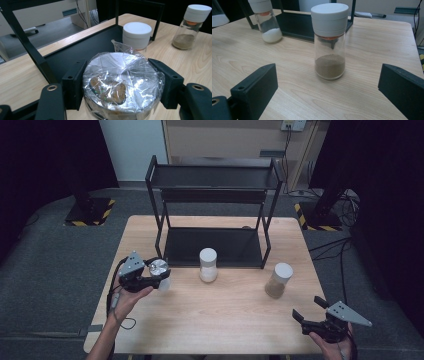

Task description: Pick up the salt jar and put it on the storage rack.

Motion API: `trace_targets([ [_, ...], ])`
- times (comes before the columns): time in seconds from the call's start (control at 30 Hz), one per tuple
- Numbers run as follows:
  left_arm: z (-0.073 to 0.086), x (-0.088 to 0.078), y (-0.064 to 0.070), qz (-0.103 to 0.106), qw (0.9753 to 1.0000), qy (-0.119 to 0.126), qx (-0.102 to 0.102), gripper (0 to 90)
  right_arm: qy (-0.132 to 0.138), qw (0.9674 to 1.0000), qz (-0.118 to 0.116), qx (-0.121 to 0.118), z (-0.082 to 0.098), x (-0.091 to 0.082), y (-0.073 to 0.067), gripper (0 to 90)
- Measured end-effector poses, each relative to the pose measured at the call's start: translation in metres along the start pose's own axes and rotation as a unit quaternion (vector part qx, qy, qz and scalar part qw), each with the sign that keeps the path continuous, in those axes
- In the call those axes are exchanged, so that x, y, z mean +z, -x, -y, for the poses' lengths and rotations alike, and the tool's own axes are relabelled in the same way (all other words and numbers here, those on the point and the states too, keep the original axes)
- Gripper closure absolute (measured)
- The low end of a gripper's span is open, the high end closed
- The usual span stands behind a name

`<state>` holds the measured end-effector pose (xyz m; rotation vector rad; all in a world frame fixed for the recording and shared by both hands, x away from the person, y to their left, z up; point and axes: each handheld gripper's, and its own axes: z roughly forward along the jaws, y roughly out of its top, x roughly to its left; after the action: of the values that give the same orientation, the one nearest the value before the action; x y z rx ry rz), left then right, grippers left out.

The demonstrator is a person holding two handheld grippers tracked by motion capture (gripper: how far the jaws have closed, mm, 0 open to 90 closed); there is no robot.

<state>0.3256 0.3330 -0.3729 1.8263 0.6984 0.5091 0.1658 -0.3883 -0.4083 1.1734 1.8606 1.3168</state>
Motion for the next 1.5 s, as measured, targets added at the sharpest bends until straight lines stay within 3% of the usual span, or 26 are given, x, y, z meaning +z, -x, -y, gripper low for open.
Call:
trace_targets([
  [0.3, -0.017, 0.021, -0.006, -0.003, 1.0000, 0.002, 0.001, 33.8, 0.001, 1.0000, -0.001, 0.000, 0.000, 0.000, 0.000, 2.6],
  [0.93, -0.047, 0.062, -0.009, -0.039, 0.9992, 0.002, -0.005, 33.8, 0.000, 1.0000, -0.004, 0.001, 0.000, 0.000, 0.001, 2.6],
  [1.23, -0.056, 0.082, -0.010, -0.056, 0.9984, 0.004, -0.009, 33.8, 0.000, 1.0000, -0.005, 0.002, 0.000, 0.000, 0.001, 2.6],
  [1.5, -0.054, 0.102, -0.011, -0.075, 0.9970, 0.000, -0.020, 33.8, 0.001, 1.0000, -0.006, 0.002, 0.000, 0.000, 0.002, 2.6],
])
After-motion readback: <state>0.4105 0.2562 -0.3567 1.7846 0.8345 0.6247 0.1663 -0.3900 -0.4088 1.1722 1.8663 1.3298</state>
